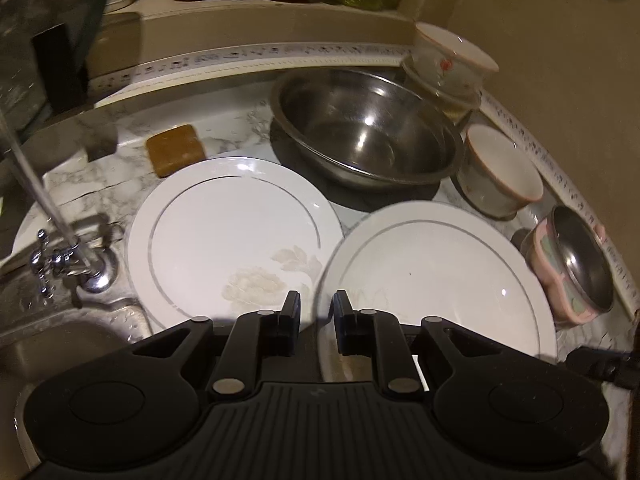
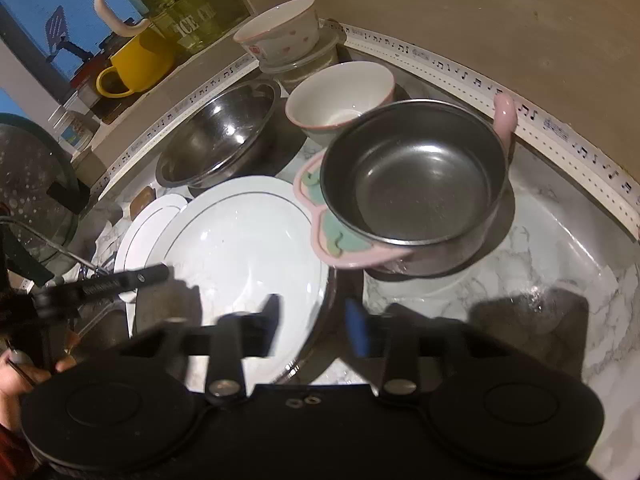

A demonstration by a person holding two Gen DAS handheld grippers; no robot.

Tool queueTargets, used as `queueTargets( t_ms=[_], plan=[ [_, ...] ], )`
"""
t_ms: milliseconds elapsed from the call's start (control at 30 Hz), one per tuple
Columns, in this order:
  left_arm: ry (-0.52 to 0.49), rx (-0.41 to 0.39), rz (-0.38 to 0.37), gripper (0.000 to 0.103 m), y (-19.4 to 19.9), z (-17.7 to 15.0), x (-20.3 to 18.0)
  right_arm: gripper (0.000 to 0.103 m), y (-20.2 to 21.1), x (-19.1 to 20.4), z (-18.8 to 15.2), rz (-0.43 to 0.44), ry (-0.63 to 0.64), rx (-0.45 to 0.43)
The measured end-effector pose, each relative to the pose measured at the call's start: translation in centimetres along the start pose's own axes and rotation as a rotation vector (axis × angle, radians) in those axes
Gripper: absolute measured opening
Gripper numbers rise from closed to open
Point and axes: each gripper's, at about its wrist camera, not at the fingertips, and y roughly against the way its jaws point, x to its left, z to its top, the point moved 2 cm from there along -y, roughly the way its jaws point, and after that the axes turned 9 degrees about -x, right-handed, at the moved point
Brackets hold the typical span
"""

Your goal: Organize plates and bowls

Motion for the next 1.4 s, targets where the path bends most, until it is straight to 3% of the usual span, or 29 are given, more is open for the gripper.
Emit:
queueTargets(
  t_ms=[100,600,900,1067,1400],
  plan=[
    [0.038,0.035,-0.047,0.017,0.4,-0.3,0.6,0.048,0.0,-0.3,-0.3,-0.002,0.014,-0.005],
    [0.131,0.060,-0.067,0.017,0.3,-2.1,0.6,0.047,-3.7,-0.5,-0.8,0.042,-0.026,0.033],
    [0.161,0.088,-0.071,0.017,-0.8,-2.1,0.8,0.037,-4.8,-0.2,-0.4,0.051,-0.021,0.035],
    [0.163,0.078,-0.055,0.016,-0.7,-2.2,0.6,0.023,-5.1,-0.5,-0.6,0.042,-0.019,0.042],
    [0.152,0.070,-0.026,0.016,0.4,-3.1,0.2,0.019,-4.5,-0.9,-1.2,0.063,-0.014,0.037]
  ],
)
